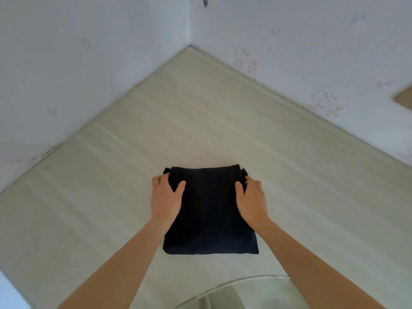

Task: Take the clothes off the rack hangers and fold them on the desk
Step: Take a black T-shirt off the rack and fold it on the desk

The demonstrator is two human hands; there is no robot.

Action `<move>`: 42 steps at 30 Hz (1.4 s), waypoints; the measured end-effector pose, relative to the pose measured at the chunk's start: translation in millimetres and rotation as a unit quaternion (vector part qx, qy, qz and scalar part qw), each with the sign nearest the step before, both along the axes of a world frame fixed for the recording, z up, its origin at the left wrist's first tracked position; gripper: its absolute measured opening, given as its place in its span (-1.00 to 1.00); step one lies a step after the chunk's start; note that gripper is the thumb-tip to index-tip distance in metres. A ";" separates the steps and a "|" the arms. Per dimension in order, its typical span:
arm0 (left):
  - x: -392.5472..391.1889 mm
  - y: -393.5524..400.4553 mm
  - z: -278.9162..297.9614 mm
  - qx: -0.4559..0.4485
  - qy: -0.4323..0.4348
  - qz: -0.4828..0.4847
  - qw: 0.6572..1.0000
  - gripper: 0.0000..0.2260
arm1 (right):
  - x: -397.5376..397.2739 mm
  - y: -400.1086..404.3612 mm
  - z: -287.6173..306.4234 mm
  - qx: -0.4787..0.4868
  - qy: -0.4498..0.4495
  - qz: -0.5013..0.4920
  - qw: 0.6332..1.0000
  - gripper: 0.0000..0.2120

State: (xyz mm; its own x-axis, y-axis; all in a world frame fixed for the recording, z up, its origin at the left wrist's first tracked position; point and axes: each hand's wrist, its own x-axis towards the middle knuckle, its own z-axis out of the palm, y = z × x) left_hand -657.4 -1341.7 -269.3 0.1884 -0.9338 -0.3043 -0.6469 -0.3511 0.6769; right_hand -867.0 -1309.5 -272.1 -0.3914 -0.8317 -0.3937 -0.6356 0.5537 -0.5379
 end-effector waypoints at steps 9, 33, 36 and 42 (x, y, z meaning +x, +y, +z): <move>3.1 10.9 6.9 0.145 0.114 -0.112 0.976 -0.80 | 16.8 58.3 13.1 0.041 -0.176 -0.188 0.965 -0.64; -158.3 221.9 61.5 0.253 0.243 -0.309 0.884 -0.78 | -50.1 376.5 78.4 -0.138 -0.268 -0.592 0.748 -0.75; -186.1 273.3 58.7 0.265 0.226 -0.355 0.868 -0.81 | -59.4 437.0 77.6 -0.145 -0.267 -0.637 0.709 -0.77; -229.2 394.2 50.6 0.299 0.199 -0.393 0.846 -0.86 | -79.6 566.6 69.9 -0.154 -0.270 -0.684 0.660 -0.75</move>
State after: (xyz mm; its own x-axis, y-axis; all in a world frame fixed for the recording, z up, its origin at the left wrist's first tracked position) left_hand -886.6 -947.5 -218.7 -0.6483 -0.3794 -0.6601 -0.6025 -0.2744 0.7494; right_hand -946.6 -742.9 -202.2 -0.7314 0.0819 -0.6770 0.6755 0.2223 -0.7030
